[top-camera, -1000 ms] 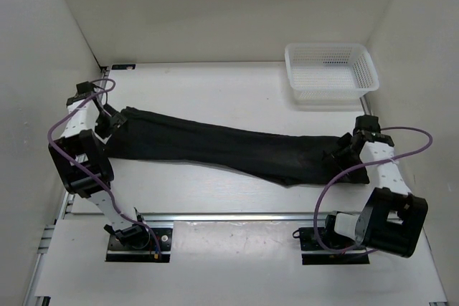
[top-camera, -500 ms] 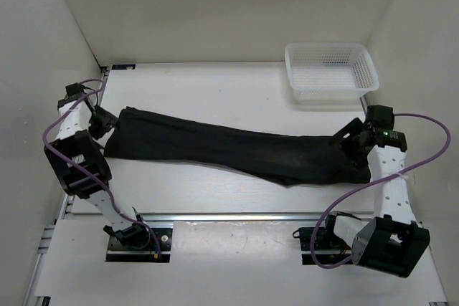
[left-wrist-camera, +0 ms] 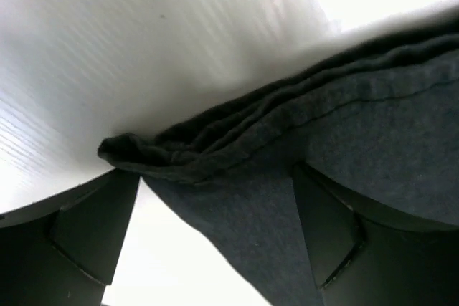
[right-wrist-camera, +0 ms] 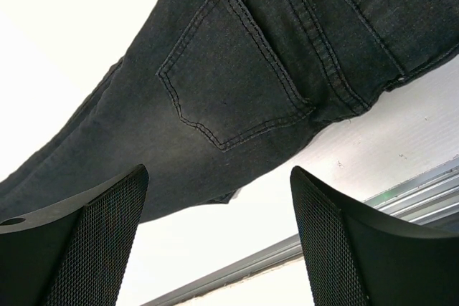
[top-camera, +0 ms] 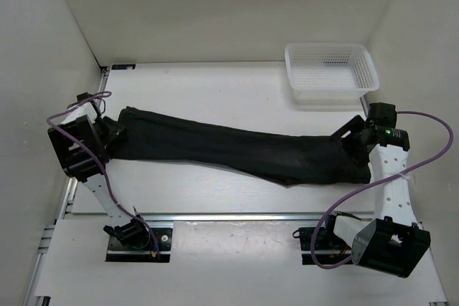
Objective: Fold and stack the trousers
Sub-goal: Fold the trousers
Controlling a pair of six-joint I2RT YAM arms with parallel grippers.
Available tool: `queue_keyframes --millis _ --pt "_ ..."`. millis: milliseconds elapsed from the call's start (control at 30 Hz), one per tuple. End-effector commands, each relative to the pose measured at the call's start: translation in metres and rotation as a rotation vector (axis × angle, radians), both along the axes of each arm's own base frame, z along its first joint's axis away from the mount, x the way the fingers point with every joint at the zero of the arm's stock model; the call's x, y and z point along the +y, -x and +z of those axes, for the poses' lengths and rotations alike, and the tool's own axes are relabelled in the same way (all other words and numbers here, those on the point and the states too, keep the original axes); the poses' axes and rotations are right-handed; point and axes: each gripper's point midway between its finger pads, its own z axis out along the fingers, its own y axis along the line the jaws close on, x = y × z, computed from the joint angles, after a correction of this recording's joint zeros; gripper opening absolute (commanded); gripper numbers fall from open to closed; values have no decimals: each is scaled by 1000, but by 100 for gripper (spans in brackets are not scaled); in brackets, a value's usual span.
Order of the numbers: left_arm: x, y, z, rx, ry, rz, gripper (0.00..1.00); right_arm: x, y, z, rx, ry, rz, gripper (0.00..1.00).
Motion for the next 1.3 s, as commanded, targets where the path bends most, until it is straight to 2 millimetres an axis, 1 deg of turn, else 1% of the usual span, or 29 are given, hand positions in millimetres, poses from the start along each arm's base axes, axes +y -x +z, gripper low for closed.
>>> queue_keyframes --millis 0,33,67,100,167,200,267,300,333,367,400,433,467,500,600,667,700,733,767,900,933,967,1000,1033,1133,1167,1200,1233,1267 --pt "-2 -11 -6 -29 21 26 97 1 4 5 -12 -4 1 85" --pt "-2 -10 -11 -18 28 38 96 2 4 7 -23 -2 0 85" --pt "-3 -11 -11 -19 30 51 90 2 4 7 -23 -2 0 85" --pt "-4 -8 -20 5 40 51 86 2 6 4 -14 -4 0 85" --pt "-2 -10 -21 7 33 63 76 2 6 4 -14 -4 0 85" --pt "-1 -13 -22 7 33 63 53 2 6 4 -14 -4 0 85" --pt "3 -15 -20 2 19 64 24 2 6 4 -14 -4 0 85" --pt "6 -18 -15 -12 3 66 11 2 6 4 -14 -4 0 85" --pt "9 -25 -2 -49 -12 66 11 2 6 4 -14 -4 0 85" --pt "13 -27 8 -62 -33 68 11 2 6 9 -24 -1 0 85" --pt "22 -30 23 -80 -81 60 11 2 6 9 -24 -1 0 85" --pt "28 -31 45 -111 -127 59 11 0 7 8 -23 6 -4 85" --pt "34 -31 60 -124 -164 67 11 0 5 11 -32 8 -4 85" --pt "44 -30 80 -130 -221 81 11 0 5 11 -32 8 -4 85" --pt "52 -33 131 -218 -303 63 11 1 7 10 -32 8 -4 85" --pt "51 -38 164 -293 -343 39 11 1 9 6 -20 6 -4 85" --pt "43 -43 175 -312 -355 -8 11 1 9 6 -20 6 -4 85" --pt "39 -43 179 -321 -360 -25 11 1 9 6 -20 6 -4 85" --pt "35 -42 190 -340 -370 -40 11 1 11 3 -11 4 -4 85" --pt "11 -41 207 -391 -370 -99 11 3 8 4 -21 -2 0 85" --pt "-4 -41 206 -395 -362 -133 11 3 8 4 -21 -2 0 85" --pt "-13 -41 218 -425 -371 -159 11 3 8 4 -21 -2 0 85" --pt "-24 -40 218 -431 -367 -185 11 3 8 4 -21 -2 0 85" --pt "-44 -44 224 -455 -361 -233 11 3 8 4 -21 -2 0 85" --pt "-76 -38 237 -496 -363 -297 11 2 7 7 -41 2 1 85" --pt "-96 -38 238 -509 -355 -339 11 3 8 4 -32 0 1 85" --pt "-107 -36 241 -518 -344 -358 11 3 9 6 -42 3 1 85" --pt "-117 -34 242 -528 -343 -373 11 3 11 3 -32 0 1 85" --pt "-139 -33 241 -534 -316 -408 11 3 12 -1 -23 -2 0 85"
